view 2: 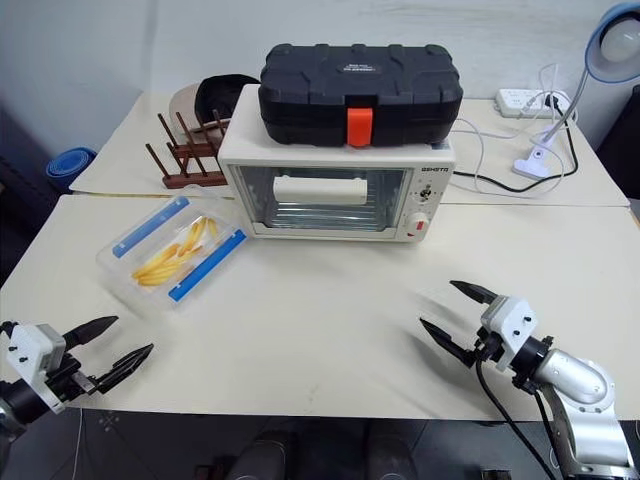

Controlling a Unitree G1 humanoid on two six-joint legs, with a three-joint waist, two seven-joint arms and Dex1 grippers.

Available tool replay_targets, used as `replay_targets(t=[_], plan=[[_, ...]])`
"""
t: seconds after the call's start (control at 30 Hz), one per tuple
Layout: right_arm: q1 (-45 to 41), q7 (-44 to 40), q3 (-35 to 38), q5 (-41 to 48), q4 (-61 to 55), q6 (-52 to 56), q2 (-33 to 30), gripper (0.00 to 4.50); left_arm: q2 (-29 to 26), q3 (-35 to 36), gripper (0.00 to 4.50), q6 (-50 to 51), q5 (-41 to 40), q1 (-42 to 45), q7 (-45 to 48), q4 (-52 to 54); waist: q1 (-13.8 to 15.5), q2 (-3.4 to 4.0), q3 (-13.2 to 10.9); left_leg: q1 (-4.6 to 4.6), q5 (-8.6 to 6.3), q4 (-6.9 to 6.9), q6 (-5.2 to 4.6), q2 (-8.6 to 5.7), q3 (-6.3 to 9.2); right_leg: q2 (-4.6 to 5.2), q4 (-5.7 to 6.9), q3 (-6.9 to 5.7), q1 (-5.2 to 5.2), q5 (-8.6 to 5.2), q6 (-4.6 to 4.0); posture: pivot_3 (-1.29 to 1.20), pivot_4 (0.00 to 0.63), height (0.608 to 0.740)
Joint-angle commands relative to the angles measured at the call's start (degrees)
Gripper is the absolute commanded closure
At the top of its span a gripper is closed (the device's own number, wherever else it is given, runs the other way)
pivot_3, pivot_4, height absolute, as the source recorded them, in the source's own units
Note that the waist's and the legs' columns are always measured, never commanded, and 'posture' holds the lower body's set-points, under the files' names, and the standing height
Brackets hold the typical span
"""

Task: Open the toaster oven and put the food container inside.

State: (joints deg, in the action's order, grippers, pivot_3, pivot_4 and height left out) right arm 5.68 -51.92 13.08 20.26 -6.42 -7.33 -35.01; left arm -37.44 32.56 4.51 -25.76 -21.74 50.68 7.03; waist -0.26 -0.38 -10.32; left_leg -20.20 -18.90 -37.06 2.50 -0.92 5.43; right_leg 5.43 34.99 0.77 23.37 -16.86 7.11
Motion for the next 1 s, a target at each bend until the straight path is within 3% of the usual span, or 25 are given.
replay_targets(t=[0.03,0.17,0.27,0.67,0.87,1.0], plan=[[-1.95,-0.02,-0.30,2.80,-2.00,2.71,-0.13,0.00,-1.33,1.56,0.02,3.99,-5.32,-0.45,1.83,3.97,0.05,0.00,0.00,0.00,0.00,0.01,0.00,0.00,0.00,0.00,0.00,0.00,0.00,0.00,0.00,0.00,0.150,0.740],[-8.56,1.71,-0.65,9.36,-6.40,12.68,-0.77,0.00,-5.82,4.85,0.02,15.31,-18.67,3.55,4.67,8.03,0.05,0.02,-0.02,-0.02,0.00,-0.04,0.00,0.01,0.04,0.04,0.03,-0.01,0.01,0.00,0.00,0.00,0.150,0.740],[-13.47,2.44,-1.24,12.13,-7.85,19.02,-1.25,0.00,-9.36,4.37,0.02,20.64,-22.64,8.52,4.04,9.72,0.05,0.04,-0.02,-0.01,0.03,-0.04,0.05,0.06,0.19,0.02,0.13,-0.14,0.01,0.01,-0.04,0.00,0.150,0.740],[-32.04,6.34,-8.96,12.08,-5.57,31.08,3.46,0.00,-9.26,-4.06,0.02,25.07,-22.26,18.67,0.45,14.17,-0.33,0.09,-0.04,-0.15,0.08,0.03,0.23,0.06,0.11,-0.04,0.05,0.02,0.29,0.00,-0.03,0.00,0.150,0.740],[-36.04,6.81,-12.76,10.97,-6.30,31.74,6.76,0.00,-7.93,-4.71,0.02,25.58,-21.56,17.69,-0.76,14.86,-0.29,0.09,-0.04,-0.15,0.08,0.00,0.22,0.06,0.11,-0.04,0.13,0.00,0.29,0.00,-0.04,0.00,0.150,0.740],[-34.63,2.94,-14.51,11.23,-9.31,30.52,5.67,0.00,-7.47,-4.93,0.02,26.20,-21.22,17.21,-2.00,14.61,-0.11,0.09,-0.04,-0.15,0.07,0.01,0.22,0.06,0.11,-0.04,0.13,-0.01,0.29,0.00,-0.04,0.00,0.150,0.740]])
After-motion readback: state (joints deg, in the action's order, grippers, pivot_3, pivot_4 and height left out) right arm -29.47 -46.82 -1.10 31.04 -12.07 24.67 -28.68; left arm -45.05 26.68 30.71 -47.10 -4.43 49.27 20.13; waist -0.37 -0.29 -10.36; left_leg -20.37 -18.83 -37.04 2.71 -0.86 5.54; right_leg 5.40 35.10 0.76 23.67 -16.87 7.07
